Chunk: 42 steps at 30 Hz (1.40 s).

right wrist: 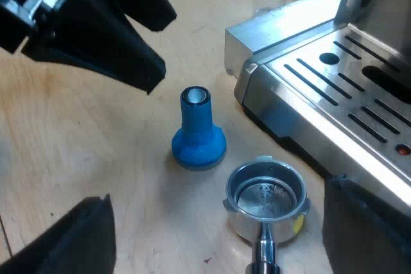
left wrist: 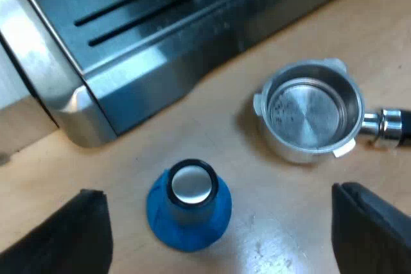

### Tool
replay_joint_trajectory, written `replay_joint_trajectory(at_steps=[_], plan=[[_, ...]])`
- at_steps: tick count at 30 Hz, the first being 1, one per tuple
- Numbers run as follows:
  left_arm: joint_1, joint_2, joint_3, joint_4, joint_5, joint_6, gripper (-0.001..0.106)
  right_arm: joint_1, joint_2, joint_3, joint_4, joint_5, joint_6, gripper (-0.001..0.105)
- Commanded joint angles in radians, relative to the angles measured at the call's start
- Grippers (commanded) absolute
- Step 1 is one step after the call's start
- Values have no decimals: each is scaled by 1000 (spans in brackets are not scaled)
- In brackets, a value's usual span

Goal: Grind coffee beans and then tamp

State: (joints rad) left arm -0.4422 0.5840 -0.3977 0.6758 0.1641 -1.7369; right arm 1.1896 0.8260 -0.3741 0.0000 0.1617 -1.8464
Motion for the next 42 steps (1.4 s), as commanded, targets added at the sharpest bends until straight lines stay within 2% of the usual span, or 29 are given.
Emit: replay_joint_trajectory(at_steps=[1, 4, 5, 10, 15, 32, 42], plan=[[-13, 8, -8, -27, 4, 23, 71, 2, -4, -1, 0, -1, -12, 68], [-32, 49, -15, -53, -40, 34, 71, 2, -4, -1, 0, -1, -12, 68], [-31, 106, -34, -54, -54, 34, 71, 2, -4, -1, 0, -1, -4, 68], [-31, 178, -42, -79, -56, 34, 71, 2, -4, -1, 0, -1, 11, 68], [-31, 247, -42, -113, -56, 34, 66, 2, -4, -1, 0, -1, 11, 68], [-31, 476, -42, -184, -56, 36, 66, 2, -4, -1, 0, -1, 11, 68], [-31, 556, -43, -203, -56, 36, 66, 2, -4, -1, 0, -1, 11, 68]])
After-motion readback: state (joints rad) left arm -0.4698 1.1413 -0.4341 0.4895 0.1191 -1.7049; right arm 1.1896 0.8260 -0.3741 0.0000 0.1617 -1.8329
